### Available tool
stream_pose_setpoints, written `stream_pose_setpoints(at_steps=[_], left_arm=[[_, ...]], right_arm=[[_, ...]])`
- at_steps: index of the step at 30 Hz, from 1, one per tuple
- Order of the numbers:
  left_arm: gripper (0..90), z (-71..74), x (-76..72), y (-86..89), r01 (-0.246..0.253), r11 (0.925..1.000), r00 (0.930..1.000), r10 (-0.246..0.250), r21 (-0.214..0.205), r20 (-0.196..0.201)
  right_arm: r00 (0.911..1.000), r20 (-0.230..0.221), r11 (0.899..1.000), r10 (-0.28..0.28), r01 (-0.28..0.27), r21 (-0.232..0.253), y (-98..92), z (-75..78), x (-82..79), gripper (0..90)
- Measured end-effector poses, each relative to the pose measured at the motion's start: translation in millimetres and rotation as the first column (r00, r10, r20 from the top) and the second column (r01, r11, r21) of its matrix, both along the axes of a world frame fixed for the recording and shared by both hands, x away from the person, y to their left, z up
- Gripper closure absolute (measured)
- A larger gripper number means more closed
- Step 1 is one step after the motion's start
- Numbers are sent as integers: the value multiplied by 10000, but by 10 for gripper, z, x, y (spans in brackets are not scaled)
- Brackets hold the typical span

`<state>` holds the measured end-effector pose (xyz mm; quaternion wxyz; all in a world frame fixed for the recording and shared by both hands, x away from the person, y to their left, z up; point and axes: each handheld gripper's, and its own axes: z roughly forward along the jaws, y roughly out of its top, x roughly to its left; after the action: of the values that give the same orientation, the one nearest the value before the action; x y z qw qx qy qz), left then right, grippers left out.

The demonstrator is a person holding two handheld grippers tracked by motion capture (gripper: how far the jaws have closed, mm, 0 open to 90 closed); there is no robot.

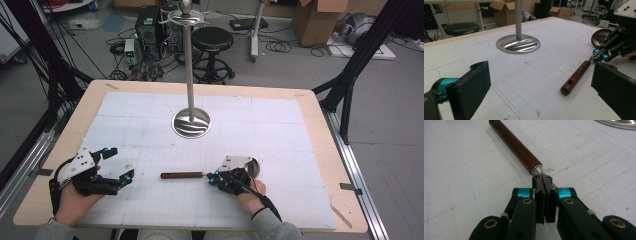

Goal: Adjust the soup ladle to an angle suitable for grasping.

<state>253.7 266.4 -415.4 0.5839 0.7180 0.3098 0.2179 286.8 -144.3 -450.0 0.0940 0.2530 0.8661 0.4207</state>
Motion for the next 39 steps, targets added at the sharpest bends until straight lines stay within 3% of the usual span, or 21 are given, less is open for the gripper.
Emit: stream_pose_setpoints(at_steps=[8,28,35,39], left_arm=[[31,-5,5,-6,-20,10000,10000,21,80,-39],[31,-15,9,-19,-10,9998,9999,12,199,-108],[31,-17,10,-21,-19,9998,9999,22,209,-104],[31,-20,11,-22,-4,9997,9999,7,237,-132]], right_arm=[[9998,-127,9998,-143,141,-147,14,-4,29,894],[9978,415,9975,-510,530,-475,119,-4,140,895],[9942,864,9948,-635,700,-735,166,-7,193,894],[9942,815,9947,-707,764,-692,168,-7,212,895]])
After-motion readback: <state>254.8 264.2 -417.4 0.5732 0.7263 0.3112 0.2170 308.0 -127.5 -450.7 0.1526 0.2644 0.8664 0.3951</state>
